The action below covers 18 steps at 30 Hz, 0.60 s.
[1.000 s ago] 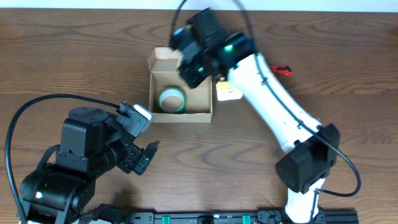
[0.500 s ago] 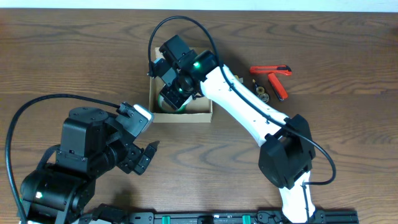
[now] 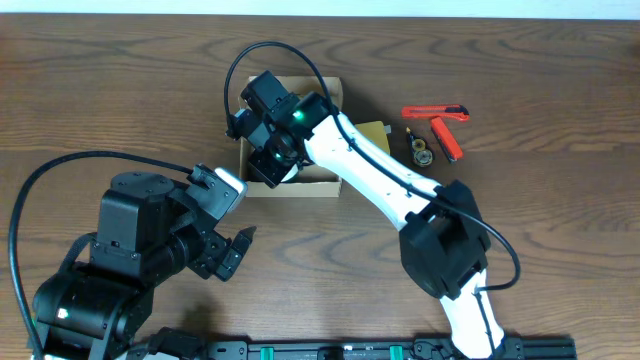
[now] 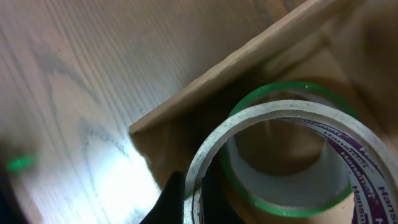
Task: Pack container
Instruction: 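Lower the white tape into the box onto the green tape, release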
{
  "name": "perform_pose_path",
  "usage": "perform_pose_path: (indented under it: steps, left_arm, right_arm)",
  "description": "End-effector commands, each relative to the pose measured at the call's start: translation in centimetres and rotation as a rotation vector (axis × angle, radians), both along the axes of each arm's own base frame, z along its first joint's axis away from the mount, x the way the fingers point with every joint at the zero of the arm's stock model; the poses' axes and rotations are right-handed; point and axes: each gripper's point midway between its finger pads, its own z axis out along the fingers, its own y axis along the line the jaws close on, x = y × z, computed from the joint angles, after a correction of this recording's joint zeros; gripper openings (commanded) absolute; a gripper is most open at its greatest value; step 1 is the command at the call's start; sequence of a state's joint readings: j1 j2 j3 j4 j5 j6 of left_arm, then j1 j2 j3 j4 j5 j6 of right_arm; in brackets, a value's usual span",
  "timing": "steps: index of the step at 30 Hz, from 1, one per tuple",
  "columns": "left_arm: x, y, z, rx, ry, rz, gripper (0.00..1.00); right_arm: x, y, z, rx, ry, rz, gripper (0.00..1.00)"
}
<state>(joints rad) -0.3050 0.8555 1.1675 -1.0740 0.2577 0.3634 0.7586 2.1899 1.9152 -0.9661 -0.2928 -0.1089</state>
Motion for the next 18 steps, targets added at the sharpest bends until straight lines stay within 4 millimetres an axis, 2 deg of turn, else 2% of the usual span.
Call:
perform_pose_path:
  steps: [1,7,10,12,15,16,18]
  left_arm:
    - [0.02,0.07,0.55,0.004,-0.017,-0.002,0.95]
    - [0.02,0.07,0.55,0.004,-0.017,-0.002,0.95]
    - [0.02,0.07,0.55,0.004,-0.017,-0.002,0.95]
    - [0.02,0.07,0.55,0.004,-0.017,-0.002,0.95]
    - [0.02,0.07,0.55,0.004,-0.017,-0.002,0.95]
    - [0.01,0.07,0.54,0.004,-0.017,-0.002,0.95]
    - [0.02,0.07,0.55,0.004,-0.017,-0.002,0.95]
  right_arm:
    - [-0.3,0.5,-0.79,0.003,0.018,-0.001,0.01]
    - [0.05,0.85,-0.63,0.018,0.002,-0.002,0.02]
    - [-0.02,0.84,-0.66,0.016,0.004,-0.001,0.09]
    - [-0.06,0.81,-0.68,0.016,0.006,-0.001,0.19]
    - [-0.01,0.87,-0.65,0.018,0.004,-0.001,0.27]
    - [0.01,0.9,-0.63,0.019,0.003,-0.001,0.33]
    - [0.02,0.9,-0.63,0.02,0.003,-0.001,0.36]
